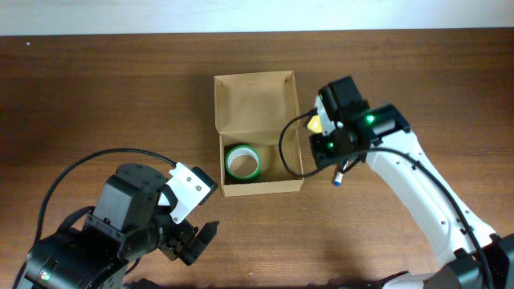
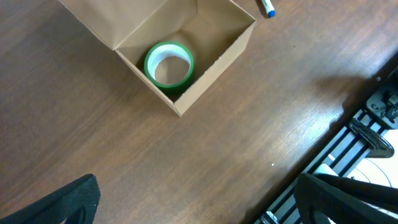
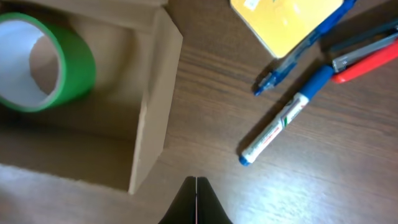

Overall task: Pack container
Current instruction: 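Lift the right gripper out and move it toward the sticky notes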

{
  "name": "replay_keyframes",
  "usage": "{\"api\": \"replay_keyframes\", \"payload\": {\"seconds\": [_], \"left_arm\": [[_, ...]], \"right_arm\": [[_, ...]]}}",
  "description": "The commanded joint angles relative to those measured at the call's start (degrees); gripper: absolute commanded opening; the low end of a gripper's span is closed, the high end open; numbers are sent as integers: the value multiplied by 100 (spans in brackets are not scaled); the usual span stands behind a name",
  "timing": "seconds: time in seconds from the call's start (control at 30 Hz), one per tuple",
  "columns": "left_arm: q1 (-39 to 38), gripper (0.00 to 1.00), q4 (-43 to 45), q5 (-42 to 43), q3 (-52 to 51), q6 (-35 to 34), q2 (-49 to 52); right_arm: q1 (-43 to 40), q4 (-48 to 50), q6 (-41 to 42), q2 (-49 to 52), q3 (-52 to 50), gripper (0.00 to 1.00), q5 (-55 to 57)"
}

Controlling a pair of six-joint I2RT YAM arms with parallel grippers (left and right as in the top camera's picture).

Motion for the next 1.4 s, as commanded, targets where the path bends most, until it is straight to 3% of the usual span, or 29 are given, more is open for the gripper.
{"api": "replay_keyframes", "payload": {"seconds": [0.0,0.27,0.67,1.37], "left_arm": [[20,100,15,83,72,92,-7],[20,100,15,81,72,92,-9],[20,100,15,83,72,92,-9],[20,100,15,81,72,92,-7]], "right_arm": [[33,361,94,-76,-437,4,-98],[33,960,249,-76,-876,4,-433],[151,1165,1272,44,-1130,4,-398],[557,1325,1438,55,-1130,4,-144]]}}
